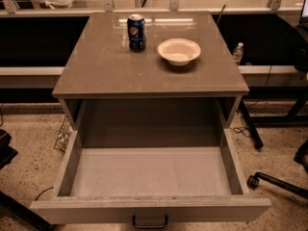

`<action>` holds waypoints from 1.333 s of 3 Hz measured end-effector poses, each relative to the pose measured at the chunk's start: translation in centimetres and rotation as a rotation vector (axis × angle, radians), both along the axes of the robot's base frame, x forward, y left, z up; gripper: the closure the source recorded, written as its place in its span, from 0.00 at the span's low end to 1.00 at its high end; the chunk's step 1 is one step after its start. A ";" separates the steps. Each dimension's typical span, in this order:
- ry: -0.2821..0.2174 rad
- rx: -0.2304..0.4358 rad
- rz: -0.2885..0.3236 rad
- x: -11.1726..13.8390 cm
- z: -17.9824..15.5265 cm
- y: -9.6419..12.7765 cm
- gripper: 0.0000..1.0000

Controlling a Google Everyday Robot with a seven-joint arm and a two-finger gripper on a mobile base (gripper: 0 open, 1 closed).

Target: Place pepsi can into top drawer

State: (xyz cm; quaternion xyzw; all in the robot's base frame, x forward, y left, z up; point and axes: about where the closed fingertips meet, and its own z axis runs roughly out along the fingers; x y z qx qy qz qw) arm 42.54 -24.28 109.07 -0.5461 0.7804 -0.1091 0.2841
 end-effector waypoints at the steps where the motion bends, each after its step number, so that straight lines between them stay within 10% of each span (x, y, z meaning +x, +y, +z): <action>1: 0.000 0.000 0.000 0.0 0.0 0.0 0.00; 2: -0.033 0.015 0.011 0.8 0.6 0.2 0.00; 4: -0.250 0.283 0.008 12.2 2.3 1.9 0.00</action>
Offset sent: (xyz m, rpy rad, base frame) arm 0.0266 0.0008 0.0024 0.0420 -0.0545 0.0225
